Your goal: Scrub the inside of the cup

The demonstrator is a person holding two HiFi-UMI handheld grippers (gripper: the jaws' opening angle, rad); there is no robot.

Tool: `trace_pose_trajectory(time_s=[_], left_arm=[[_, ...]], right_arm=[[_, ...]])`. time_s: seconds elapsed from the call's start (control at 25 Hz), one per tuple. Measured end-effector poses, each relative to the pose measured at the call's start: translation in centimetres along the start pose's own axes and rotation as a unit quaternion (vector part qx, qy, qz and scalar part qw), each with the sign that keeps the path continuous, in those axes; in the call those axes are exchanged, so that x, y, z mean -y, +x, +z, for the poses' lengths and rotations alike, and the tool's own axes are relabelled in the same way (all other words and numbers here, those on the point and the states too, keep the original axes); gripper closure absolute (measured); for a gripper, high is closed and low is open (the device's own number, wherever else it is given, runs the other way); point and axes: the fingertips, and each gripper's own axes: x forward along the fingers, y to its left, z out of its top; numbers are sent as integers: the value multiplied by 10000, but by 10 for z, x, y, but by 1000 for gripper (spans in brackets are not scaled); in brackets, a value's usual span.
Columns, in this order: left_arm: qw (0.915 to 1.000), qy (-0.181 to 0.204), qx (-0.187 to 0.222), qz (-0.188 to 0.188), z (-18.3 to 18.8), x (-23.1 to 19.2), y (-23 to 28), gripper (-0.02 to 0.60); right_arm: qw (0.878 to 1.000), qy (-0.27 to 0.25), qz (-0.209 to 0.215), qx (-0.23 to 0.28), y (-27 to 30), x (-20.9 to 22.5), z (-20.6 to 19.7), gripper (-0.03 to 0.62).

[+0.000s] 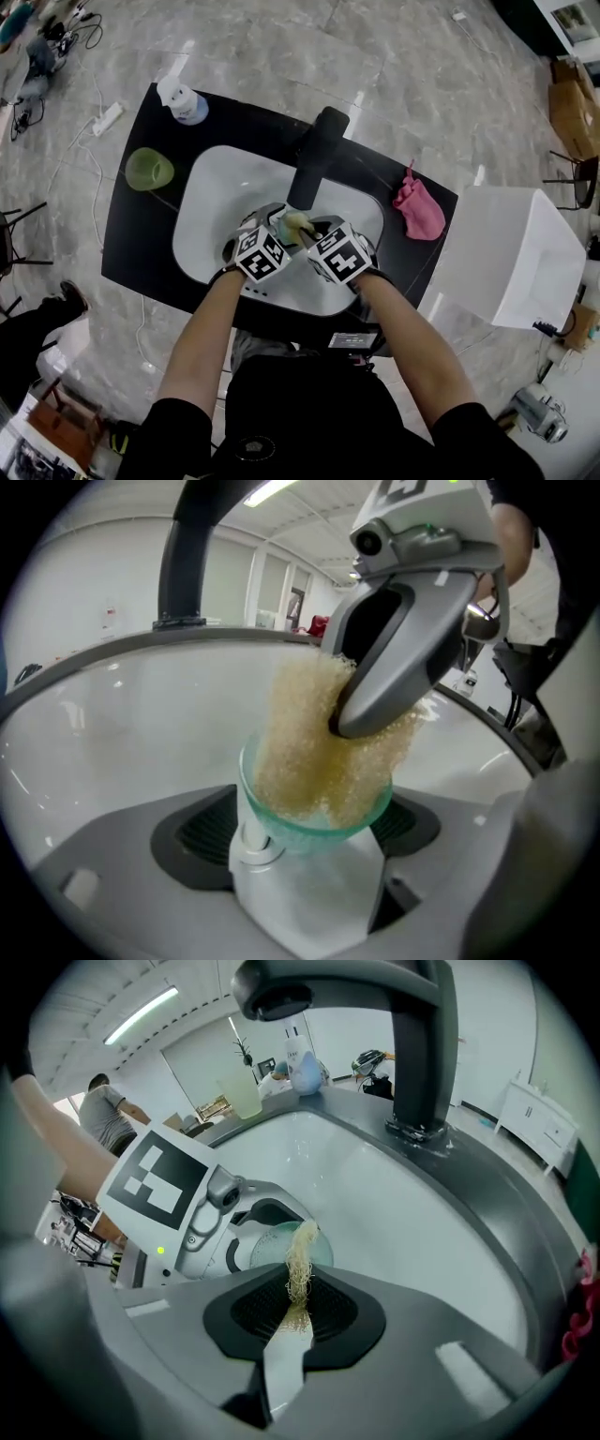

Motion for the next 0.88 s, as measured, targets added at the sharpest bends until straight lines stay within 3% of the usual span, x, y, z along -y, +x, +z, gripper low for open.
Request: trace_pose_trajectory(time_s=[0.2, 0.44, 0.68, 0.88], left_arm=[[9998, 128, -64, -131, -6, 5, 16, 174], [9982, 553, -62, -233, -2, 18, 29, 185], [9958, 802, -221, -389, 0, 37, 23, 204], [9941, 1037, -166, -263, 11, 47, 6, 204]], right_arm=[[9993, 82, -28, -359, 11, 6, -19, 551], [9987, 143, 124, -466, 17, 4, -30, 550], [9976, -23, 506, -463, 12, -12, -32, 551], [9950, -327, 898, -280, -3, -30, -25, 551]])
